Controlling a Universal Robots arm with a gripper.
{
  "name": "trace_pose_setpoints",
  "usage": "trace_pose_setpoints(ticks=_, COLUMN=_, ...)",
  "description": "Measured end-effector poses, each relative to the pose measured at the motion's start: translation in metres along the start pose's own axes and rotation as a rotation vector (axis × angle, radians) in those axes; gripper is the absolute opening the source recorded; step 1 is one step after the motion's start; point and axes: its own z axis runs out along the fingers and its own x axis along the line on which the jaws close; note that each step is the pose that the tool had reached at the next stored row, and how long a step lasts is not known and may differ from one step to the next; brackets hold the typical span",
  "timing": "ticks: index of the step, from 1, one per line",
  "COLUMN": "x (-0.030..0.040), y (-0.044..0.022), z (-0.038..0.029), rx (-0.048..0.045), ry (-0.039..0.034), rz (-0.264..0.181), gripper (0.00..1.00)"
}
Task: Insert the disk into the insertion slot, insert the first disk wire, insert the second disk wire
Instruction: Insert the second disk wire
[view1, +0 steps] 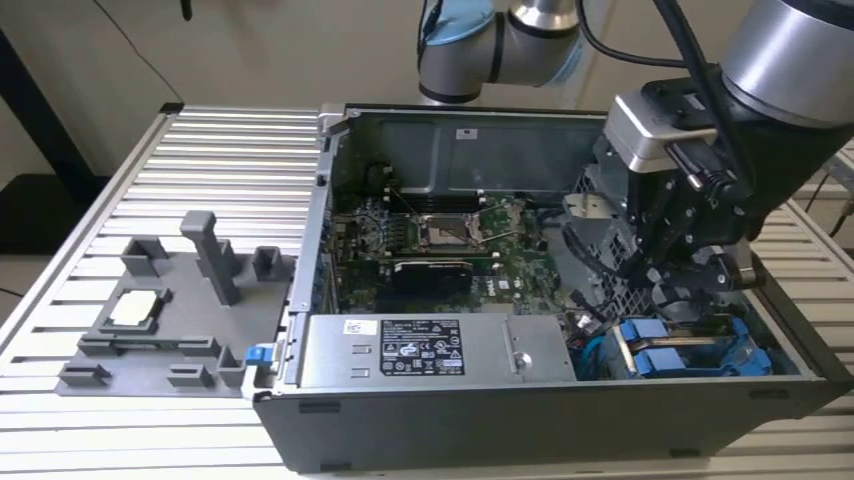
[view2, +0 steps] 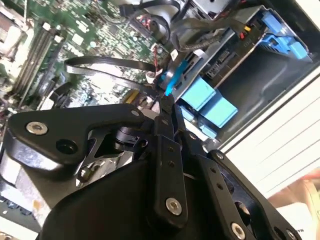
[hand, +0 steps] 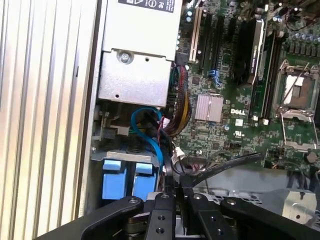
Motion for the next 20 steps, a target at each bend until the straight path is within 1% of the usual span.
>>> trace_pose_setpoints(ticks=1, x=0.0001, y=-0.0002, z=0.0009, rx=0.0029, ry=0.0006, rz=0.0, gripper=0.16)
trace_pose_setpoints(ticks=3, x=0.0005, y=-0.0023, z=0.0023, rx=0.004, ry=0.0008, rz=-0.001, gripper=0.16)
trace_pose_setpoints(ticks=4, x=0.0008, y=-0.0043, z=0.003, rx=0.004, ry=0.001, rz=0.0, gripper=0.16)
trace_pose_setpoints(ticks=6, x=0.0017, y=-0.0096, z=0.0044, rx=0.0041, ry=0.001, rz=0.0, gripper=0.16)
trace_pose_setpoints(ticks=10, x=0.0048, y=-0.0227, z=0.0068, rx=0.0041, ry=0.0009, rz=-0.001, gripper=0.16)
trace_pose_setpoints(ticks=12, x=0.0068, y=-0.0268, z=0.0077, rx=0.004, ry=0.0009, rz=0.0, gripper=0.16)
trace_pose_setpoints(ticks=17, x=0.0118, y=-0.0297, z=0.0103, rx=0.0046, ry=0.0009, rz=0.005, gripper=0.16)
trace_pose_setpoints(ticks=20, x=0.0123, y=-0.0299, z=0.0126, rx=0.0067, ry=0.0015, rz=0.031, gripper=0.16)
